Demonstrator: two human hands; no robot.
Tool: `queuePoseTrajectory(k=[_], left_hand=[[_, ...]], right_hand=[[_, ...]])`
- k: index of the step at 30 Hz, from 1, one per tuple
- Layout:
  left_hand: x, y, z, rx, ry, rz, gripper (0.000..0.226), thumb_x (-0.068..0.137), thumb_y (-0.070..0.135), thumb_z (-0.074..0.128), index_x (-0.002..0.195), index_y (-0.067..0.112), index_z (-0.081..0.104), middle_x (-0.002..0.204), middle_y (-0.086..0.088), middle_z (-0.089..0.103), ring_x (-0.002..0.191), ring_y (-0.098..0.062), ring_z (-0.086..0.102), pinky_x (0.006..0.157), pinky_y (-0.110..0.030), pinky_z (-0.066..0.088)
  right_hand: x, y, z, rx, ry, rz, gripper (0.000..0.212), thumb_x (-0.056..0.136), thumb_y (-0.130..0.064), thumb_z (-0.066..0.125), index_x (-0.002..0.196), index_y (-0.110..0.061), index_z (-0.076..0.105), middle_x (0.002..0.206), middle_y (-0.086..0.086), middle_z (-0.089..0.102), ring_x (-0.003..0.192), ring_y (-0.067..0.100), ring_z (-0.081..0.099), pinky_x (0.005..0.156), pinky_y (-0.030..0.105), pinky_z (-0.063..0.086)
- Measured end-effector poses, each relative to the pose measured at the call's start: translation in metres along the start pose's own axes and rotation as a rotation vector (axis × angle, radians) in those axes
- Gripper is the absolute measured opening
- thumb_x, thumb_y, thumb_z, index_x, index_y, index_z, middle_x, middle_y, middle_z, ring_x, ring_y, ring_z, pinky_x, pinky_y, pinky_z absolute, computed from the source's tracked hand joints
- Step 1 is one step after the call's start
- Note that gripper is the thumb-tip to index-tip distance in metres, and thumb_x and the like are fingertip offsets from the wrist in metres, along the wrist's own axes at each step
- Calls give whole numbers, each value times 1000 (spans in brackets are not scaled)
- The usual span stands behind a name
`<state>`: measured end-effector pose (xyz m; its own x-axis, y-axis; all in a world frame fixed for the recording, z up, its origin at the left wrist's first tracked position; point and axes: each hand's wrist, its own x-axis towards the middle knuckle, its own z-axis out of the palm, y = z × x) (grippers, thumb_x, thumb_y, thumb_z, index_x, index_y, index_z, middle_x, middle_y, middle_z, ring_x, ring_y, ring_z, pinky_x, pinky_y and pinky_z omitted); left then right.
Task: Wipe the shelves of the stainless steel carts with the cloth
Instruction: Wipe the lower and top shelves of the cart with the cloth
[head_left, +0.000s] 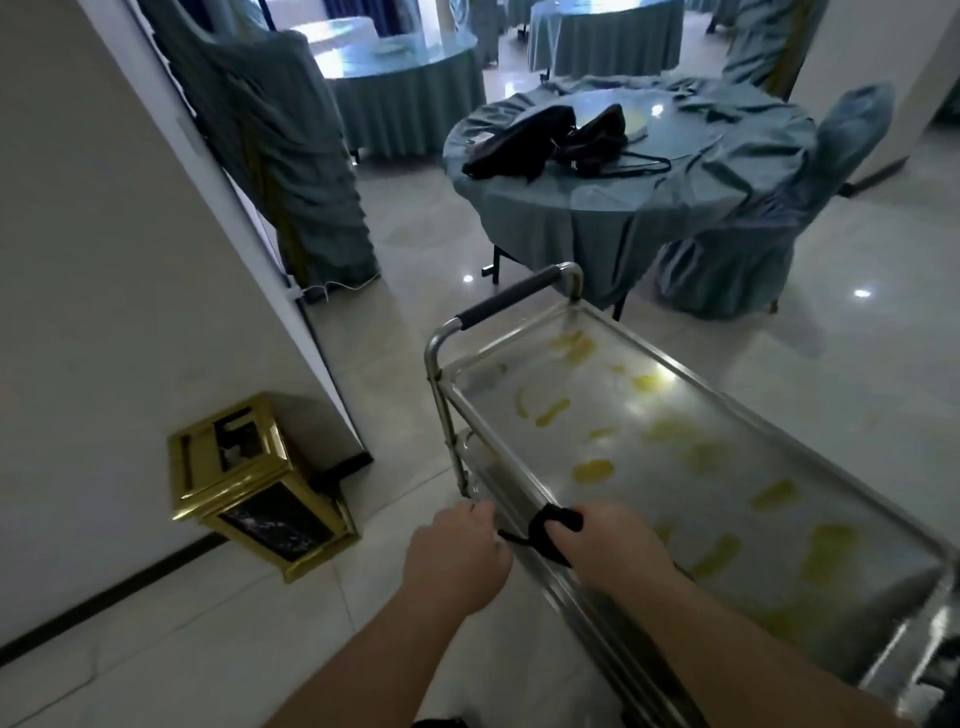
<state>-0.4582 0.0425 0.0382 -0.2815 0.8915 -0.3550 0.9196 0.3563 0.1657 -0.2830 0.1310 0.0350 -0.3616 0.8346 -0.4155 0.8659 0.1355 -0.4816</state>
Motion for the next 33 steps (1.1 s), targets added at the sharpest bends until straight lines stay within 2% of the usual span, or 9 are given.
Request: queuePoseTrajectory(k=[6, 8, 10, 15, 19, 22, 28, 31, 33], left_hand=[[97, -44, -23, -16, -21, 57, 39, 103, 44, 43, 137, 26, 52, 135, 0, 56, 123, -25, 55, 98, -43, 49], [133, -64, -35, -28, -34, 98, 37, 103, 43, 42, 133, 26, 53, 131, 0, 56, 121, -25, 56, 98, -43, 48], [165, -86, -51, -27, -48, 143, 35, 102, 43, 42, 130, 26, 54, 129, 0, 57, 119, -26, 57, 96, -43, 49], [235, -125, -88, 34, -61, 213, 32, 100, 42, 43, 125, 25, 55, 125, 2, 59, 114, -25, 60, 91, -42, 50], [282, -118, -102, 63, -89, 302, 34, 101, 40, 45, 130, 25, 56, 127, 2, 59, 113, -23, 61, 92, -40, 52], [313, -103, -106, 82, -113, 371, 36, 100, 41, 46, 131, 25, 56, 126, 2, 59, 111, -21, 61, 91, -39, 53], [368, -76, -132, 128, -120, 428, 43, 100, 42, 48, 140, 26, 54, 135, 2, 58, 120, -23, 60, 99, -39, 52], [394, -69, -153, 172, -72, 452, 39, 100, 44, 45, 134, 29, 56, 128, 4, 60, 117, -22, 61, 103, -40, 51], [412, -65, -163, 182, -58, 450, 39, 102, 45, 44, 134, 27, 56, 124, 3, 60, 112, -23, 61, 97, -42, 55]], right_hand=[[81, -25, -1, -5, 40, 71, 43, 94, -55, 52, 75, -18, 62, 65, 1, 62, 58, 15, 59, 51, 30, 38], [112, -37, -1, 40, 50, 123, 43, 95, -56, 51, 80, -20, 68, 66, 1, 66, 61, 18, 65, 54, 33, 46], [136, -51, -2, 62, 44, 193, 41, 95, -57, 51, 86, -22, 70, 71, 0, 69, 68, 20, 68, 64, 37, 56], [175, -85, -1, 154, 104, 330, 37, 91, -58, 53, 82, -25, 67, 72, -4, 68, 68, 17, 66, 69, 38, 59], [197, -92, -5, 226, 153, 428, 37, 87, -62, 54, 76, -28, 64, 69, -4, 66, 64, 17, 66, 60, 35, 56], [218, -87, -17, 283, 159, 476, 37, 92, -57, 56, 79, -24, 64, 70, 2, 66, 63, 22, 66, 52, 33, 51], [274, -75, -40, 400, 168, 500, 33, 101, -47, 59, 83, -19, 65, 80, 5, 67, 73, 21, 64, 57, 28, 44], [300, -77, -52, 455, 169, 490, 35, 101, -46, 60, 83, -16, 66, 80, 7, 67, 75, 23, 64, 59, 30, 42], [315, -79, -58, 489, 174, 495, 35, 100, -46, 60, 84, -15, 66, 82, 9, 67, 77, 26, 65, 62, 31, 45]])
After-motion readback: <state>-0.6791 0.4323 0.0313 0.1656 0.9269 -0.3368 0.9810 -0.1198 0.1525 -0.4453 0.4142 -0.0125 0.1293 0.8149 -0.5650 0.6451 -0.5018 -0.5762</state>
